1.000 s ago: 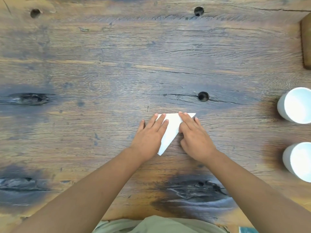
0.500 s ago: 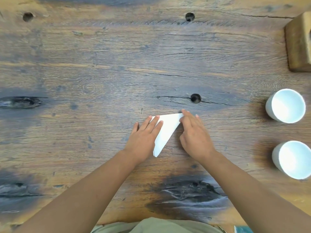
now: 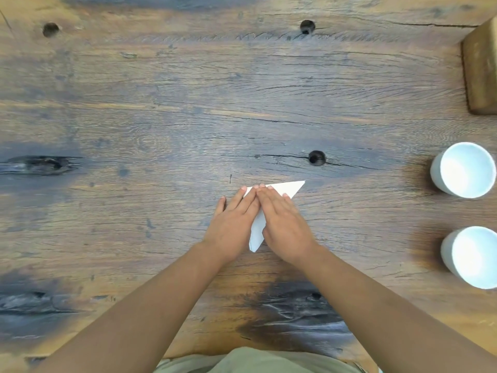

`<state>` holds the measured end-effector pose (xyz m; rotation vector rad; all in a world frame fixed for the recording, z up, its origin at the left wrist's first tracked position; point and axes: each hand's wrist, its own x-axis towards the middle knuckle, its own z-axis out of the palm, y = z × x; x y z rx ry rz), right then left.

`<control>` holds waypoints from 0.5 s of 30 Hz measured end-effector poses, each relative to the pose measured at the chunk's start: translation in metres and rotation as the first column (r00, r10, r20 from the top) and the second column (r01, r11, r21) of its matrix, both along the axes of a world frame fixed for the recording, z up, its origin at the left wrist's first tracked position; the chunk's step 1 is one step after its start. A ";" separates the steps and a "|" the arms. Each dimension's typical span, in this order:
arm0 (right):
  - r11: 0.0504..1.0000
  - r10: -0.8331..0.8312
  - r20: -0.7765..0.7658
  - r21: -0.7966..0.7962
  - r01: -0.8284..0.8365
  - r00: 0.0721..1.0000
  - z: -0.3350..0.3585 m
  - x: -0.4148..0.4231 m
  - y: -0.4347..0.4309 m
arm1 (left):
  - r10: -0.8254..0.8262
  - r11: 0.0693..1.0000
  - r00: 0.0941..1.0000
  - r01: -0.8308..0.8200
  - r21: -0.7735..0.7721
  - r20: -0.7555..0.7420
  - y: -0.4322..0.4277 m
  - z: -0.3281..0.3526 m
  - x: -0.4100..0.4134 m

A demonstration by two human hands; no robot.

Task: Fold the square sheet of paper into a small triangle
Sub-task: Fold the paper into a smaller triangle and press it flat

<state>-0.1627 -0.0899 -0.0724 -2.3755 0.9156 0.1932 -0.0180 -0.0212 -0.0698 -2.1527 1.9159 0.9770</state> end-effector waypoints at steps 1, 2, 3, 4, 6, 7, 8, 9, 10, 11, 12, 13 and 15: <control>1.000 0.000 -0.008 -0.007 0.000 1.000 0.000 -0.002 -0.001 | 0.000 1.000 1.000 0.000 0.000 0.000 0.000 0.000 0.000; 1.000 -0.005 -0.018 -0.017 0.004 1.000 -0.001 -0.005 -0.003 | -0.002 1.000 1.000 0.002 0.000 0.001 0.000 0.000 0.000; 0.999 -0.012 -0.028 -0.031 0.011 1.000 -0.001 -0.009 -0.006 | -0.008 1.000 1.000 0.008 0.000 0.004 0.000 -0.001 0.001; 0.999 -0.021 -0.039 -0.043 0.019 0.999 -0.001 -0.013 -0.008 | -0.011 1.000 1.000 0.011 0.001 0.007 0.000 -0.001 0.000; 0.997 -0.058 -0.056 -0.055 0.055 0.997 -0.002 -0.023 -0.014 | -0.014 1.000 1.000 0.013 0.004 0.011 0.001 -0.002 0.000; 0.995 -0.077 -0.063 -0.060 0.074 0.995 -0.002 -0.028 -0.017 | -0.014 1.000 1.000 0.014 0.003 0.014 0.001 -0.002 0.000; 0.994 -0.094 -0.069 -0.066 0.089 0.993 -0.001 -0.032 -0.019 | -0.013 1.000 1.000 0.013 0.001 0.016 0.001 -0.002 0.000; 0.992 -0.107 -0.074 -0.072 0.102 0.992 -0.001 -0.036 -0.022 | -0.011 1.000 1.000 0.011 0.003 0.015 0.001 -0.001 -0.001; 0.991 -0.116 -0.079 -0.078 0.110 0.990 -0.001 -0.039 -0.024 | -0.008 1.000 1.000 0.007 0.007 0.011 0.001 0.000 -0.002; 0.990 -0.124 -0.086 -0.082 0.117 0.989 0.000 -0.042 -0.026 | -0.004 1.000 1.000 0.004 0.009 0.007 0.001 0.001 -0.002; 0.988 -0.133 -0.095 -0.086 0.125 0.987 0.000 -0.044 -0.027 | -0.002 1.000 1.000 0.002 0.009 0.008 0.001 0.001 -0.003; 0.987 -0.143 -0.102 -0.088 0.135 0.984 0.001 -0.045 -0.029 | -0.002 1.000 1.000 0.001 0.009 0.011 0.000 0.002 -0.003; 0.985 -0.157 -0.116 -0.085 0.148 0.981 0.001 -0.048 -0.031 | 0.003 1.000 1.000 -0.003 0.013 0.006 -0.001 0.003 -0.003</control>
